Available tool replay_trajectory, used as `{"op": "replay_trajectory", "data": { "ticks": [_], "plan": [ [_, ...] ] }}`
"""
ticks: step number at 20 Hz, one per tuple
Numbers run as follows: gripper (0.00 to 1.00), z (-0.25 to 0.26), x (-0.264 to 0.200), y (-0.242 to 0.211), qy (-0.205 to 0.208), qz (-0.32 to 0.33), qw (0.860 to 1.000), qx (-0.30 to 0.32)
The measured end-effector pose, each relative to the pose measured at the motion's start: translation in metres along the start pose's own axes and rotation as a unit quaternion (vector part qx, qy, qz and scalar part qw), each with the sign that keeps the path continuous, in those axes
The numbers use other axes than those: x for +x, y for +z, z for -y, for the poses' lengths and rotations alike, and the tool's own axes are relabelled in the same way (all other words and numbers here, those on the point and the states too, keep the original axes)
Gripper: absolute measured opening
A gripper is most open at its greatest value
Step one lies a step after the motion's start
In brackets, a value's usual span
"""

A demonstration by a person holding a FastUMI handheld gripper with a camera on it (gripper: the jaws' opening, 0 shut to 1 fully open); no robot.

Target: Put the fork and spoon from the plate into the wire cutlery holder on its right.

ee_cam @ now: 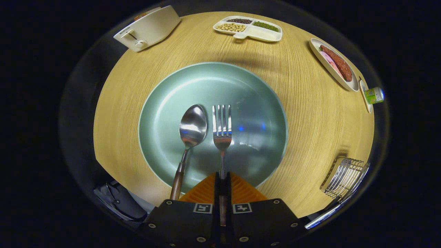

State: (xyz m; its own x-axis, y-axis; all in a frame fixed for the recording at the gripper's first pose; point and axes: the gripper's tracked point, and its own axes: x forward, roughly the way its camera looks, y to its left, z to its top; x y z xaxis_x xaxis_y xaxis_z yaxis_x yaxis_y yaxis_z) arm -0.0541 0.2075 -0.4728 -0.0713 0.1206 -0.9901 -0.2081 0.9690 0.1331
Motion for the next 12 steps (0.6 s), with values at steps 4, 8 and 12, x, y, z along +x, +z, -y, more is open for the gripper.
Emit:
{"op": "replay_trajectory", "data": {
  "ticks": [4,8,12],
  "plan": [
    [0.06,0.008,-0.02,0.006,0.014,0.037,0.999,0.019],
    [0.06,0.018,-0.048,0.008,0.042,0.072,0.995,0.059],
    [0.06,0.04,-0.082,0.0,0.044,0.11,0.989,0.083]
  ]
}}
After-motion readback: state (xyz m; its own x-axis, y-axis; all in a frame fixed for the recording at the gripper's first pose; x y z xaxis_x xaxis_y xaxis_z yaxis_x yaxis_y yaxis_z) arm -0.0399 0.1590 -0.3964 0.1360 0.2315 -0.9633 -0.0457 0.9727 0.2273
